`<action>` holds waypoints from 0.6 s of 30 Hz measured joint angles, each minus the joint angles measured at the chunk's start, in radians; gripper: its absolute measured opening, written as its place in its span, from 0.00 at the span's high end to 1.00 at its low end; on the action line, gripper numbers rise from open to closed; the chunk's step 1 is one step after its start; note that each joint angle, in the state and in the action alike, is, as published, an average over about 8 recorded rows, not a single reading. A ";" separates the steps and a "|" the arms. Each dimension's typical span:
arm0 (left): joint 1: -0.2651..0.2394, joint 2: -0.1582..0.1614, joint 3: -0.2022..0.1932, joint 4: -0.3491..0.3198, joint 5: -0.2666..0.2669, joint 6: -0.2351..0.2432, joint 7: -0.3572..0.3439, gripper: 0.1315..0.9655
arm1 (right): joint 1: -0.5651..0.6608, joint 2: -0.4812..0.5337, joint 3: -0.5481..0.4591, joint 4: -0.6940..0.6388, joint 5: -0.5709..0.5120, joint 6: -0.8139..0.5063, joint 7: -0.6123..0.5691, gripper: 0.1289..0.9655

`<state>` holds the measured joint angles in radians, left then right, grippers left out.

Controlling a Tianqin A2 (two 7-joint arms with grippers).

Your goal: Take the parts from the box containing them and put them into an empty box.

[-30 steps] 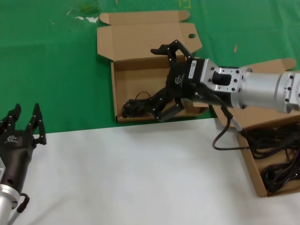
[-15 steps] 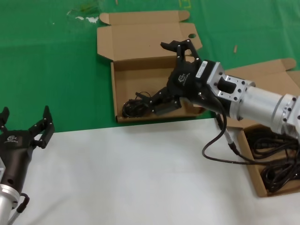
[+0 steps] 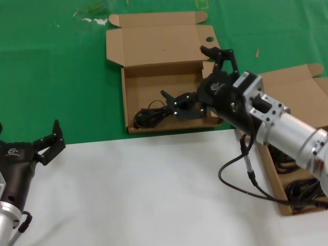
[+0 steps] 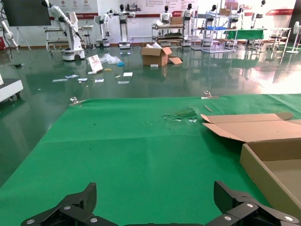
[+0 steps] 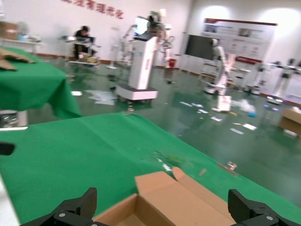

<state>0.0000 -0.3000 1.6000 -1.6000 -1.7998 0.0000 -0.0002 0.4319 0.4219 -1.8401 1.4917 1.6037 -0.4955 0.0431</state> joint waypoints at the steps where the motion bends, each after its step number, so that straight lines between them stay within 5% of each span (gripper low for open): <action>1: 0.000 0.000 0.000 0.000 0.000 0.000 0.000 0.18 | -0.011 -0.003 0.006 0.003 0.005 0.012 -0.001 0.00; 18: 0.000 0.000 0.000 0.000 0.000 0.000 0.000 0.01 | -0.196 -0.055 0.109 0.049 0.089 0.224 -0.020 0.00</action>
<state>0.0000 -0.3000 1.6000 -1.6000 -1.7999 0.0000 0.0001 0.2360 0.3667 -1.7314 1.5407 1.6926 -0.2713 0.0235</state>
